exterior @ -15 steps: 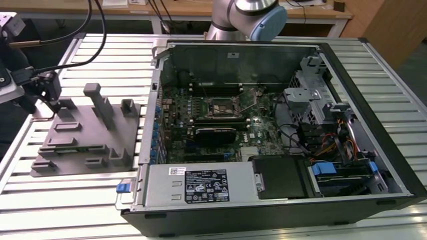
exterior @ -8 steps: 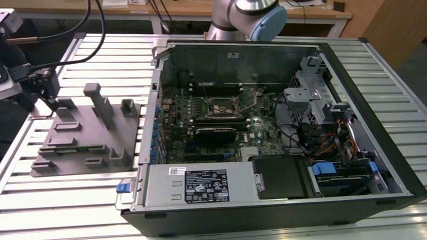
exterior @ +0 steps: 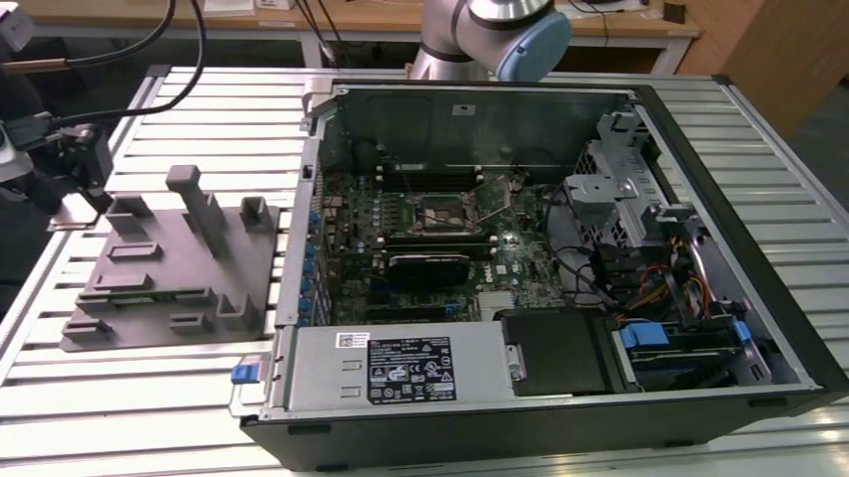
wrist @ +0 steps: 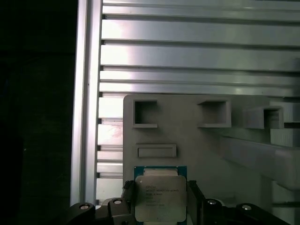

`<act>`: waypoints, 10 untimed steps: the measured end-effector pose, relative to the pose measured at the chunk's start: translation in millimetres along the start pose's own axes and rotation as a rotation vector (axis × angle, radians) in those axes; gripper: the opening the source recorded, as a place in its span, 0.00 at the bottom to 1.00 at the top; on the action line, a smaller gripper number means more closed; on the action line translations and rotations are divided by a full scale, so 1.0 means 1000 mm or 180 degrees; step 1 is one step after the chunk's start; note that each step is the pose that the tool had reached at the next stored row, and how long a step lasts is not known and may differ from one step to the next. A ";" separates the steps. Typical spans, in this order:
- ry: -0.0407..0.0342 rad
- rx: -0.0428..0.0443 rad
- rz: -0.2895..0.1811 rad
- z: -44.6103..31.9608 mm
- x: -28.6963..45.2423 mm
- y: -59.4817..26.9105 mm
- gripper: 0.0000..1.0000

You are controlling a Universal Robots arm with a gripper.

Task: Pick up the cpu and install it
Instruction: 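Pick up the cpu and move it towards the insertion slot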

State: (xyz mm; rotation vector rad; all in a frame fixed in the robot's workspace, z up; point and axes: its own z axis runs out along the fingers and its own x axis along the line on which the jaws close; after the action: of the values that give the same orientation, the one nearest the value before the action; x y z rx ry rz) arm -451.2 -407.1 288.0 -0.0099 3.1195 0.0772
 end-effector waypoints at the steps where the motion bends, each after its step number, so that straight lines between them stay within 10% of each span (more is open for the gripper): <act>1: 0.0000 0.0000 0.0000 -0.0010 0.0000 0.0001 0.53; 10: 0.0001 -0.0017 0.0000 -0.0079 -0.0002 0.0004 0.53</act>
State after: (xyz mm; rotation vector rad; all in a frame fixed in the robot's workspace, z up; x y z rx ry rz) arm -451.2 -407.1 295.9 -0.0099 3.1197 0.0856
